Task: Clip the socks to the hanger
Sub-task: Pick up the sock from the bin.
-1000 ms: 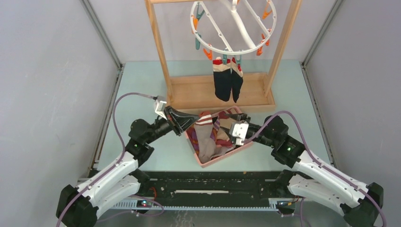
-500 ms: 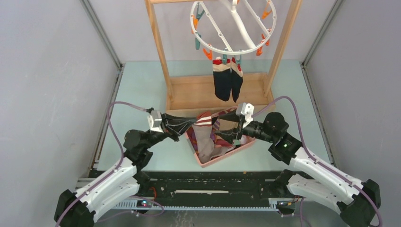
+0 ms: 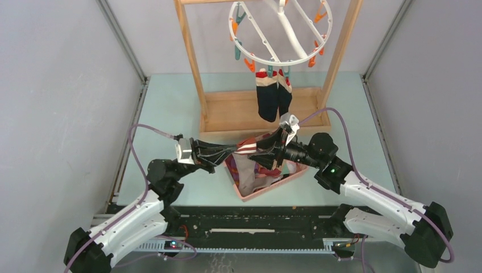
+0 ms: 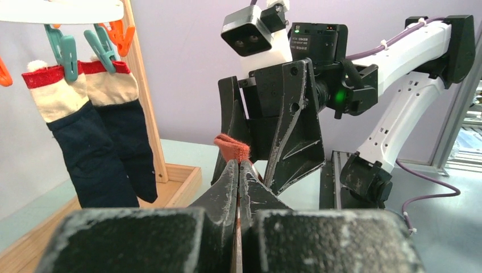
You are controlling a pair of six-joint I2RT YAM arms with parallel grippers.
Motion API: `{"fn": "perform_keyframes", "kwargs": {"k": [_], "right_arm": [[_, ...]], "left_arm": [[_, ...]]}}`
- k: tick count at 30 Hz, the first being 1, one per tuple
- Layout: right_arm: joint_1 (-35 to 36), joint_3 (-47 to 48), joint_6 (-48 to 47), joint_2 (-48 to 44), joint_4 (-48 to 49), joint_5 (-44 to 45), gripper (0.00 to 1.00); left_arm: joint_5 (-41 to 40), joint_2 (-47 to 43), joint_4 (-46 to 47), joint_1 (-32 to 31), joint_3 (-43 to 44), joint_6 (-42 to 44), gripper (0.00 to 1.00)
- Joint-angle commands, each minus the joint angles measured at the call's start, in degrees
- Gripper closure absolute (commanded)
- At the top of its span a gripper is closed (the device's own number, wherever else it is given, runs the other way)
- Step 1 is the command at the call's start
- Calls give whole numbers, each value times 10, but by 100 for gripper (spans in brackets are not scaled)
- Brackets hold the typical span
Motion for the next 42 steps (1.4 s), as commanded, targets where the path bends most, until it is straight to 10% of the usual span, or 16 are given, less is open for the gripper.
{"fn": "perform_keyframes", "kwargs": {"k": [1, 13, 20, 24, 42], "right_arm": [[20, 39, 32, 6, 53, -14, 38], [59, 52, -85, -27, 4, -1, 99], [73, 52, -223, -64, -76, -9, 100], [81, 52, -296, -78, -110, -29, 100], [93, 51, -335, -71, -105, -46, 100]], "left_arm": [[3, -7, 32, -5, -10, -1, 100], [-5, -19, 31, -5, -25, -16, 98], [3, -64, 1, -5, -49, -3, 38], [9, -97, -13, -5, -59, 21, 22], [53, -1, -25, -37, 10, 13, 41]]}}
